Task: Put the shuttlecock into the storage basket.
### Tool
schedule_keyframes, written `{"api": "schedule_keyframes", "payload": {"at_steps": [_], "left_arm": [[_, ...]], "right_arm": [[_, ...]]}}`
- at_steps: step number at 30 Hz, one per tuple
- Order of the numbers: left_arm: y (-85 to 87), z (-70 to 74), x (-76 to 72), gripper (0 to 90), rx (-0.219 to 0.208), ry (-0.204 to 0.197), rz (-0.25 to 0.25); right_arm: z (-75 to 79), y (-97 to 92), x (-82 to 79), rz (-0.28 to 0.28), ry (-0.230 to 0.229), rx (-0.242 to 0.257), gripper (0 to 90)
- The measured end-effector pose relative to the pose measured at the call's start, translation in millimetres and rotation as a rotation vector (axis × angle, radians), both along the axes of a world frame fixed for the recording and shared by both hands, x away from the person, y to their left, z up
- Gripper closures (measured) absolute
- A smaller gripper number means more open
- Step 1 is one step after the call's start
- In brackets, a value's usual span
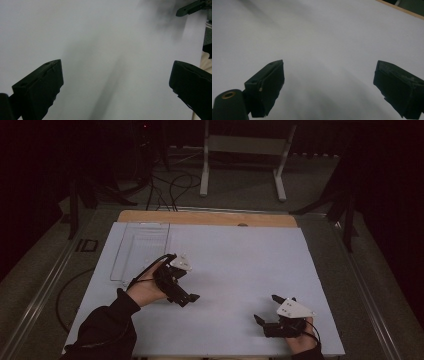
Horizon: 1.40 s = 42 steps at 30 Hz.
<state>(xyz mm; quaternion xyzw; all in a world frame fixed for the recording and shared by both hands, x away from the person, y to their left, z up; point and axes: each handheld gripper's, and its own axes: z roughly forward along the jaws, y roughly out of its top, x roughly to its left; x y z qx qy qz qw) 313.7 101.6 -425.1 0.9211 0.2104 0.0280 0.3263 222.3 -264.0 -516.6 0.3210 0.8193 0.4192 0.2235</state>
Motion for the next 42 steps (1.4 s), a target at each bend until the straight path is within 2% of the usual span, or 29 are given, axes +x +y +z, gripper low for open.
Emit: {"api": "schedule_keyframes", "payload": {"at_steps": [5,9,21,35,42], "left_arm": [[1.1,-6.2,-4.2,0.0,-0.022,0.004,0.005],[2.5,-13.6,-8.4,0.0,-0.004,0.005,0.006],[9.0,-32.2,-19.4,0.0,-0.018,0.023,0.007],[20.1,-48.8,-30.0,0.0,-0.008,0.043,0.023],[24.8,-54.1,-36.4,0.0,-0.014,0.036,0.012]], "right_arm": [[0.3,-0.3,-0.1,0.001,-0.001,0.000,9.7],[0.4,-0.1,-0.2,0.003,-0.002,-0.002,9.7],[0.1,0.0,-0.2,0.001,0.004,0.000,9.7],[-0.2,0.5,0.1,0.009,0.004,-0.007,9.7],[-0.1,0.4,0.1,0.008,0.005,-0.006,9.7]]}}
